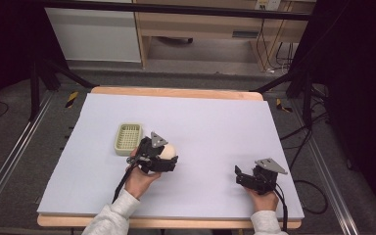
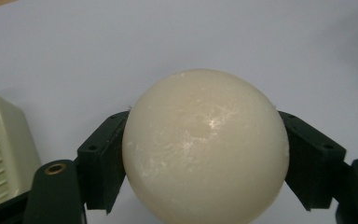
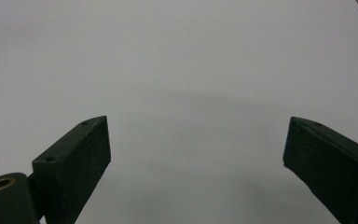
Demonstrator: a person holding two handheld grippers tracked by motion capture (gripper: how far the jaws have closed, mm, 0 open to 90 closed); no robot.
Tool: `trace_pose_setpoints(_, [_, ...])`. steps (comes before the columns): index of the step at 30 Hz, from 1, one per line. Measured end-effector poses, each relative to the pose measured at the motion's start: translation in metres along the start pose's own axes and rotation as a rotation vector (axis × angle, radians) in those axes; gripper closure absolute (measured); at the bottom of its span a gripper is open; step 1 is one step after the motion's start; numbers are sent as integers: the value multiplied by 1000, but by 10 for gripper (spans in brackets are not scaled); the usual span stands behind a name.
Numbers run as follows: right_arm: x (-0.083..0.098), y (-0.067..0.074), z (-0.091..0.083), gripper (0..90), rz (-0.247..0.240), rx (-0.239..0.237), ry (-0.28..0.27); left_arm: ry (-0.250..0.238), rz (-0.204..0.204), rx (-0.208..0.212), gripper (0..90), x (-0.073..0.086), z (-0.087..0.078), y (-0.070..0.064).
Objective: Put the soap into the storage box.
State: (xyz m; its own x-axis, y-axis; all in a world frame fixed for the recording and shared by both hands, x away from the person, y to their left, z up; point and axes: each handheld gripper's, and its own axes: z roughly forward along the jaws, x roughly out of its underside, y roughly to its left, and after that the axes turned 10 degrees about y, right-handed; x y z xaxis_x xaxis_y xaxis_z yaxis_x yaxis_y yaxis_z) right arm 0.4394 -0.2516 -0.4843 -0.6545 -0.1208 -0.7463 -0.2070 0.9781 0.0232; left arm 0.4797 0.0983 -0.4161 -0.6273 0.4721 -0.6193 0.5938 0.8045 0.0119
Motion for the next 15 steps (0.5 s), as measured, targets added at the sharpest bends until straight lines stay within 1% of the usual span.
trace_pose_setpoints(1, [0,0,0,78,2,1,0,-1,-6,-5,240,1,-2,5])
trace_pose_setpoints(2, [0,0,0,78,2,1,0,-1,-6,-5,240,1,-2,5])
trace_pose_setpoints(3, [0,0,0,78,2,1,1,-3,-14,-11,240,2,-5,10])
trace_pose_setpoints(4, [0,0,0,78,2,1,1,-3,-14,-11,240,2,-5,10])
trace_pose_setpoints(6, [0,0,0,79,1,3,0,-4,-20,-25,240,4,-9,18])
trace_pose_setpoints(8, [0,0,0,79,-1,3,-1,-3,-22,-26,240,5,-10,20])
trace_pose_setpoints(9, [0,0,0,79,0,3,-2,-9,-31,-33,240,7,-13,26])
trace_pose_setpoints(10, [0,0,0,79,0,3,-2,-9,-31,-33,240,7,-13,26])
trace_pose_setpoints(12, [0,0,1,79,1,3,1,-16,-45,-39,240,10,-15,34])
trace_pose_setpoints(13, [0,0,1,79,-2,4,-3,-15,-59,-47,240,11,-16,40])
trace_pose_setpoints(14, [0,0,1,79,-2,4,-3,-15,-59,-47,240,11,-16,40])
trace_pose_setpoints(15, [0,0,1,79,-3,5,-6,-11,-64,-55,240,12,-18,46])
